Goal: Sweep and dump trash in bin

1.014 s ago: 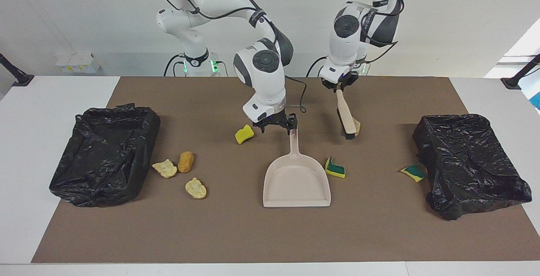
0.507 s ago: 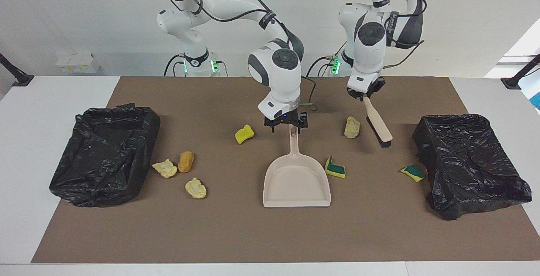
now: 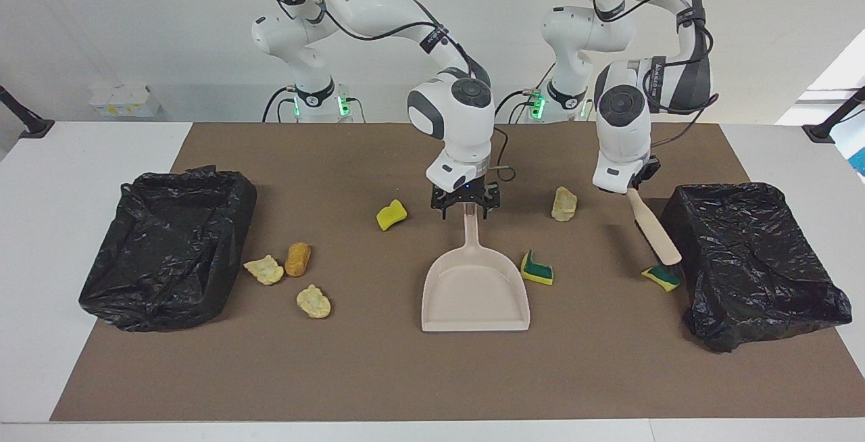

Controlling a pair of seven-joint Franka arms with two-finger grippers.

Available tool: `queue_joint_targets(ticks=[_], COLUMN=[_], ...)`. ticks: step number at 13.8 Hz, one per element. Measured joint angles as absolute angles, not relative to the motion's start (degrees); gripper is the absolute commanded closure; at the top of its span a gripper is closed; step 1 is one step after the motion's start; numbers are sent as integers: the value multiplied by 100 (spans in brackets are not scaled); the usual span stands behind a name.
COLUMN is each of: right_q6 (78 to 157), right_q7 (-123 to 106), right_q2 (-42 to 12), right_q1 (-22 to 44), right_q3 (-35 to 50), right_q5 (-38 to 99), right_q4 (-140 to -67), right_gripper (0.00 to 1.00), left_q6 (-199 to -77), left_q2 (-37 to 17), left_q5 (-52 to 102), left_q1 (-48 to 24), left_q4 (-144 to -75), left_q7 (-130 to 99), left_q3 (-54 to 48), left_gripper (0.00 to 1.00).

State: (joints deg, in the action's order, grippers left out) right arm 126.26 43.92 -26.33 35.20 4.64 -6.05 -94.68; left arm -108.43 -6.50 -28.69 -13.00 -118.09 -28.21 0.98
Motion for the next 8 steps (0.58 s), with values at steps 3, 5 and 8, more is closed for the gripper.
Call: queue_joint_targets(ticks=[3,5,8], right_q6=[12619,12591,12543], right_q7=[4389,4364,4358], right_q2=[-2633,-2633,-2627], right_q1=[3520,3524,3544], right_q3=[464,465,465], right_q5=[-605,-606,-617], right_q4=[-9477,-9478,-9461], right_gripper=[100,100,100], left_q6=[-10957,-10955,-10945], left_q2=[-789,-832,-834], left_q5=[-2911,-2925,-2725], left_q1=[-1149,-1155,-1297], left_q4=[-11792,-11795,-11794], left_q7=[-2526,-2444,-2149], left_q3=[100,58,-80], left_gripper=[100,100,100])
